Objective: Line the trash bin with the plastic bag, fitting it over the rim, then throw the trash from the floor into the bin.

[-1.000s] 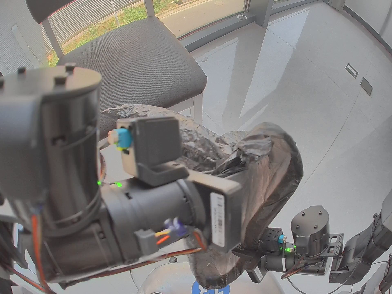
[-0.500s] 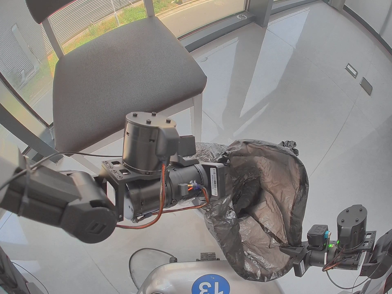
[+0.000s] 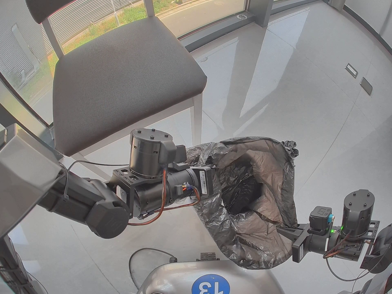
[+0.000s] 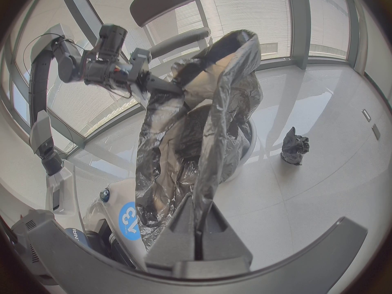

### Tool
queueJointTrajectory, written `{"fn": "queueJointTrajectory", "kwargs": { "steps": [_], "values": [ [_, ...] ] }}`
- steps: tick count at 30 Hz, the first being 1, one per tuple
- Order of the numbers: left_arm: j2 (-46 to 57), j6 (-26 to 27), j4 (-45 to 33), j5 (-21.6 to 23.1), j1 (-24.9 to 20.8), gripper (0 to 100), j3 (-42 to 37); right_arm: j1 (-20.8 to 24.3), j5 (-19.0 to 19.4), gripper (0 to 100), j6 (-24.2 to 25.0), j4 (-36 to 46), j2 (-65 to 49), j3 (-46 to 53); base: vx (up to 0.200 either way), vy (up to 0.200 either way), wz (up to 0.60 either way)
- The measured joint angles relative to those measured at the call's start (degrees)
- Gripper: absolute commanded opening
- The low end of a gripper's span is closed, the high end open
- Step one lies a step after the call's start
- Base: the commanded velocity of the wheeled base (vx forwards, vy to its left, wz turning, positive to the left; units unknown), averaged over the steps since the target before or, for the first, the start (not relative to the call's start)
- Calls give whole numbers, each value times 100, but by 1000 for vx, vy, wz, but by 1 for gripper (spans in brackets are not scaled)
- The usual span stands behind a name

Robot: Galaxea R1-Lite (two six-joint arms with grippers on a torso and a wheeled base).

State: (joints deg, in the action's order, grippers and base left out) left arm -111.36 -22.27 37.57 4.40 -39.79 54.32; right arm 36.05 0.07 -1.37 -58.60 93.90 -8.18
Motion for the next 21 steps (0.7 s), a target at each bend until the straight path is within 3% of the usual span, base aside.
{"fn": "queueJointTrajectory", "kwargs": {
  "steps": [9,15,21],
  "values": [
    [-60,635,85,-28,263,0,-440,66,0,0,0,-51,-20,-199,0,0,0],
    [-269,689,360,-11,311,0,-315,193,0,0,4,-60,-22,-243,0,0,0],
    [-542,653,389,22,63,0,-2,229,0,0,11,-74,-22,-339,0,0,0]
  ]
}}
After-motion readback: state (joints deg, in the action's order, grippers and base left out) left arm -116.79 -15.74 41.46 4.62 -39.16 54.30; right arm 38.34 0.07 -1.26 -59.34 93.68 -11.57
